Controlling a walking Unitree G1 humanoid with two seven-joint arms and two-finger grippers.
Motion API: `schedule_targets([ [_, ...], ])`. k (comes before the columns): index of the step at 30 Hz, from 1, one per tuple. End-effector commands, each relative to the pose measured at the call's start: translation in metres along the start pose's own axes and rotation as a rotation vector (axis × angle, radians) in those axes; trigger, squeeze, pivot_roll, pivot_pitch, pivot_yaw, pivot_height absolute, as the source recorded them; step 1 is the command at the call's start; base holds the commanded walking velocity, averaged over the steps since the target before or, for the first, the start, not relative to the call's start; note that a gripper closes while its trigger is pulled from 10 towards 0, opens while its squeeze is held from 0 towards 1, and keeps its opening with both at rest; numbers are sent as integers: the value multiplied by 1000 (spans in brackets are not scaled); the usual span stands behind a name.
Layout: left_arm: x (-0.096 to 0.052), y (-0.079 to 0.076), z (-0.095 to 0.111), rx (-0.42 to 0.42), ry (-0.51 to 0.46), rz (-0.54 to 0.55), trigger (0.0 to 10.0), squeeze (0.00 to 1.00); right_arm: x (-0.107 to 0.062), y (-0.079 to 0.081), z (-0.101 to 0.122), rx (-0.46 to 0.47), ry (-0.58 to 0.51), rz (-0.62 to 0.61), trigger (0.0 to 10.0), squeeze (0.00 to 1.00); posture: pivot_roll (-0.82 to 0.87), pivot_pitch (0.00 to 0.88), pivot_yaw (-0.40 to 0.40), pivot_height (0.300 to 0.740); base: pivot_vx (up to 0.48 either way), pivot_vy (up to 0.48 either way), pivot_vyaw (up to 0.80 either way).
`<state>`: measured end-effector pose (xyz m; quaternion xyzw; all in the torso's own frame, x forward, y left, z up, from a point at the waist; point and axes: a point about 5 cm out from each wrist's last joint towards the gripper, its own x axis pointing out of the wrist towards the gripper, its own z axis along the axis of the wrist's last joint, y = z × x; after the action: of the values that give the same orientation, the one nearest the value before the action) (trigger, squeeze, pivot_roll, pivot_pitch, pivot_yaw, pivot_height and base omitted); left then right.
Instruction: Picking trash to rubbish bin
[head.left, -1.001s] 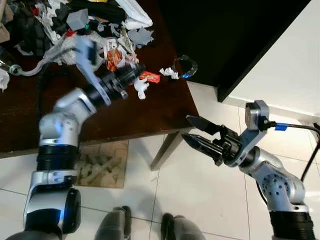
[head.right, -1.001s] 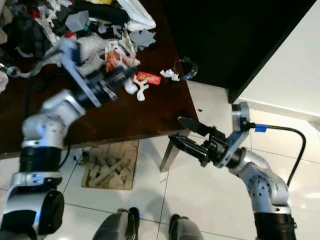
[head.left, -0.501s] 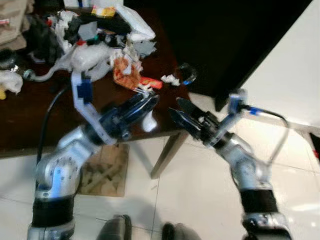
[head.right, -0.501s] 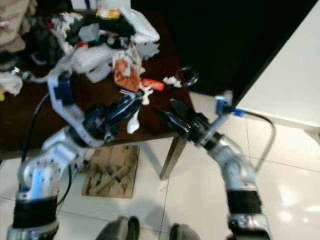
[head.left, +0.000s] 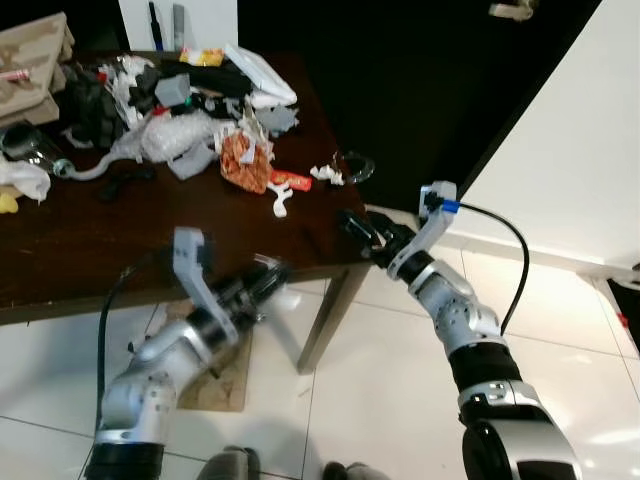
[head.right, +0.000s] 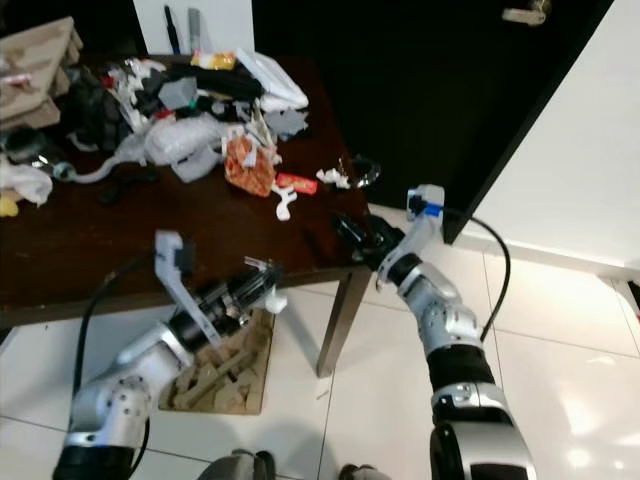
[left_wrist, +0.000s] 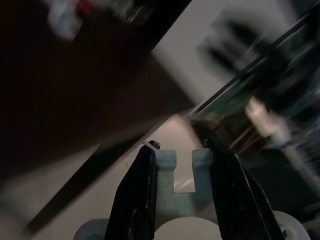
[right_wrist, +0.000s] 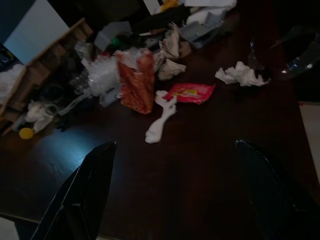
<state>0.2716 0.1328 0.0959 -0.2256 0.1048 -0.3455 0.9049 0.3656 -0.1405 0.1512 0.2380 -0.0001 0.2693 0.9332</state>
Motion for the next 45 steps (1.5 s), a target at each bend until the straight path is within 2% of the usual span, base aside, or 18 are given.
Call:
schedule_targets([
  [1, -11, 15, -31, 35, 133, 98, 10000, 0, -1, -1, -3, -12, -1, -3, 10000, 0, 211, 94, -79, 740, 0, 0, 0],
  [4, -15, 19, -38, 49, 164, 123, 10000, 0, 0, 0, -4, -5, -7, 2, 10000, 0, 211, 94, -79, 740, 0, 0, 0],
  [5, -24, 29, -55, 54, 226, 187, 10000, 0, 1, 7, -5, 23, -29, 70, 10000, 0, 215, 94, -77, 740, 0, 0, 0],
  [6, -28, 33, -61, 58, 251, 211, 10000, 0, 1, 8, -5, 29, -34, 87, 10000, 0, 215, 94, -77, 740, 0, 0, 0],
  [7, -28, 33, -61, 58, 251, 211, 10000, 0, 1, 8, -5, 29, -34, 87, 10000, 0, 215, 94, -77, 740, 0, 0, 0],
  [8, -36, 39, -72, 68, 298, 261, 10000, 0, 2, 10, -6, 14, -27, 88, 10000, 0, 217, 98, -77, 740, 0, 0, 744],
  [13, -57, 57, -97, 89, 395, 392, 10000, 0, 6, 11, -10, -6, -12, 77, 10000, 0, 219, 98, -75, 740, 0, 0, 744],
  [15, -79, 70, -113, 82, 455, 515, 10000, 0, 7, 11, -14, -21, 0, 54, 10000, 0, 226, 102, -76, 740, 0, 0, 744],
  [16, -79, 70, -113, 82, 455, 515, 10000, 0, 7, 11, -14, -21, 0, 54, 10000, 0, 226, 102, -76, 740, 0, 0, 744],
  [18, -108, 83, -129, 32, 493, 684, 10000, 0, 10, 13, -21, -56, 30, 34, 10000, 0, 231, 107, -76, 740, 0, 0, 744],
  [21, -137, 90, -141, -55, 492, 849, 10000, 0, 13, 16, -27, -79, 56, 25, 10000, 0, 245, 114, -81, 740, 0, 0, 744],
  [22, -137, 90, -141, -55, 492, 849, 10000, 0, 13, 16, -27, -79, 56, 25, 10000, 0, 245, 114, -81, 740, 0, 0, 744],
  [26, -163, 91, -153, -145, 484, 976, 10000, 0, 17, 20, -33, -117, 84, 17, 10000, 0, 249, 118, -81, 740, 0, 0, 745],
  [29, -173, 89, -160, -179, 481, 1026, 10000, 0, 19, 22, -36, -133, 92, 14, 10000, 0, 254, 117, -82, 740, 0, 0, 750],
  [32, -187, 82, -175, -226, 514, 1091, 10000, 0, 21, 24, -38, -132, 95, 13, 10000, 0, 255, 113, -81, 740, 0, 0, 750],
  [36, -193, 78, -181, -245, 529, 1111, 10000, 0, 21, 24, -39, -136, 96, 11, 10000, 0, 257, 113, -80, 740, 0, 0, 750],
  [40, -204, 66, -198, -274, 600, 1137, 10000, 0, 20, 23, -41, -146, 100, 1, 10000, 0, 254, 117, -76, 740, 0, 0, 748],
  [45, -209, 61, -204, -288, 622, 1149, 10000, 0, 20, 23, -42, -150, 101, -4, 10000, 0, 249, 120, -74, 740, 0, 0, 746],
])
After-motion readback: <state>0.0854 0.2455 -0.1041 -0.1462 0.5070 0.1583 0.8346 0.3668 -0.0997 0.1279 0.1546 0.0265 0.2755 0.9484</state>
